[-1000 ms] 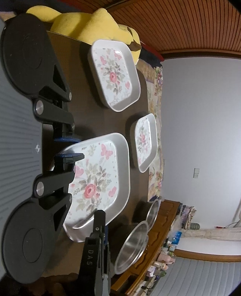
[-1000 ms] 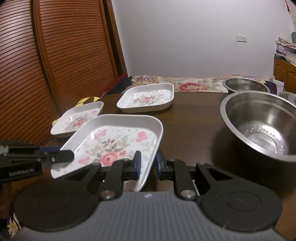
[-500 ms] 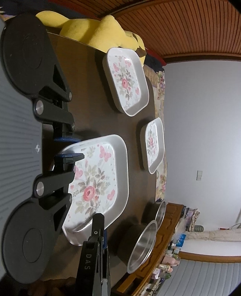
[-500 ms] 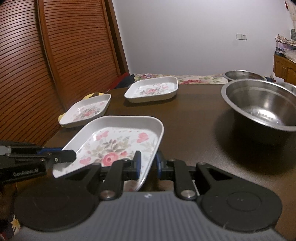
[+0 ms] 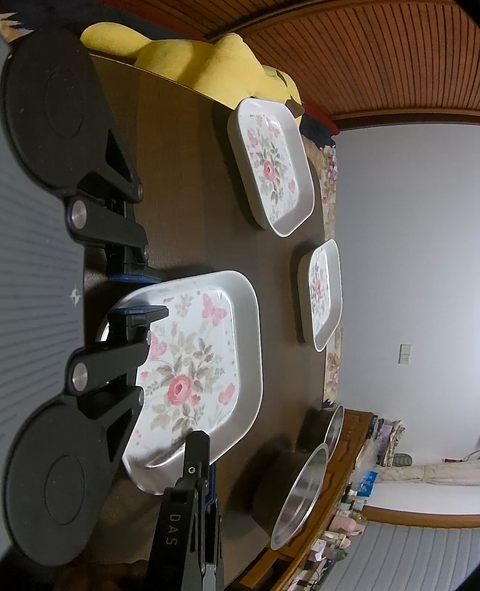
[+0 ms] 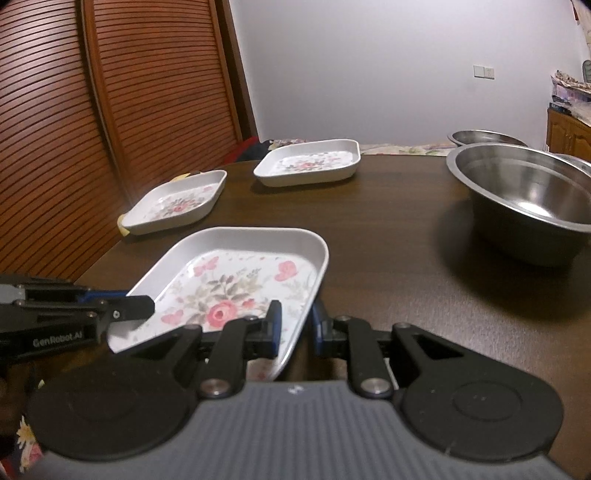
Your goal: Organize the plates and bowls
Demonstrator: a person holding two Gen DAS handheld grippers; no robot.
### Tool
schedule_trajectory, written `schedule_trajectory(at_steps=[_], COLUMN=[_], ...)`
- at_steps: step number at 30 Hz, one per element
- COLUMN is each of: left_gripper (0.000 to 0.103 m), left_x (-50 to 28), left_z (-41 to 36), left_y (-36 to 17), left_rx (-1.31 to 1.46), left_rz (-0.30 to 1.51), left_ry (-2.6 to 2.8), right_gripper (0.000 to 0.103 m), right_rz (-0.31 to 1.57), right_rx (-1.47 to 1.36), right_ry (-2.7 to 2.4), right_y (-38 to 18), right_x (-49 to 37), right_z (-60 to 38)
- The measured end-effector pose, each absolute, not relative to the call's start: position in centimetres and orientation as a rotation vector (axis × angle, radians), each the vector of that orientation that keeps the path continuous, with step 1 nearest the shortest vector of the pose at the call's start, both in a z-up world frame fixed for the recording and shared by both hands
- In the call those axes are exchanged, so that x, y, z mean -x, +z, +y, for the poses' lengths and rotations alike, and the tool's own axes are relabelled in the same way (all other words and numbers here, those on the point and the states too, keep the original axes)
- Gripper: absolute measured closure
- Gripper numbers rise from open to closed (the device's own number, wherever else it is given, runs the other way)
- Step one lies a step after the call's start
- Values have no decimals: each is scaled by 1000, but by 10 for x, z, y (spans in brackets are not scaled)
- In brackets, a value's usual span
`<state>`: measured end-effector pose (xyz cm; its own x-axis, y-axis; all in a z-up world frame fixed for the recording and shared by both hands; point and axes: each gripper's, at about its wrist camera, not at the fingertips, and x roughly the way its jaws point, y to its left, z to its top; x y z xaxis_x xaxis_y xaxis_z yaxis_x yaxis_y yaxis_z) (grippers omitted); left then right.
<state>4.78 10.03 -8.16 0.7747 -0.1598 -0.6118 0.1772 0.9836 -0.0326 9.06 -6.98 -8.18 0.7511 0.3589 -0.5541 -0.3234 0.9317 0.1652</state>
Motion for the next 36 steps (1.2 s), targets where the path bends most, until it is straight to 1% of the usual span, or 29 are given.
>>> schedule_trajectory(at_steps=[10,12,23,30,36], left_gripper=[90,87,84,83,82], left_x=[-50,-51,-52,-59,-75], left_z=[102,102,110,120,140], left_y=[-82,-81,-68,-53,-41], left_rx=[-16,-13,2,-8,-50], left_rz=[652,650,623,588,565], left_ry=[-179,-177,-174,-162,-141], right_gripper=[83,83,83,83,83], right_rz=[616,615,573,522,504], right_rx=[-82,-89,-94,-95,-55], right_ry=[365,363,336,365,426], right_y=[-83,-82,-76,-52,-25], right_x=[-92,-92,-89,-89,-106], right_z=[-74,-75,-81,-82,-68])
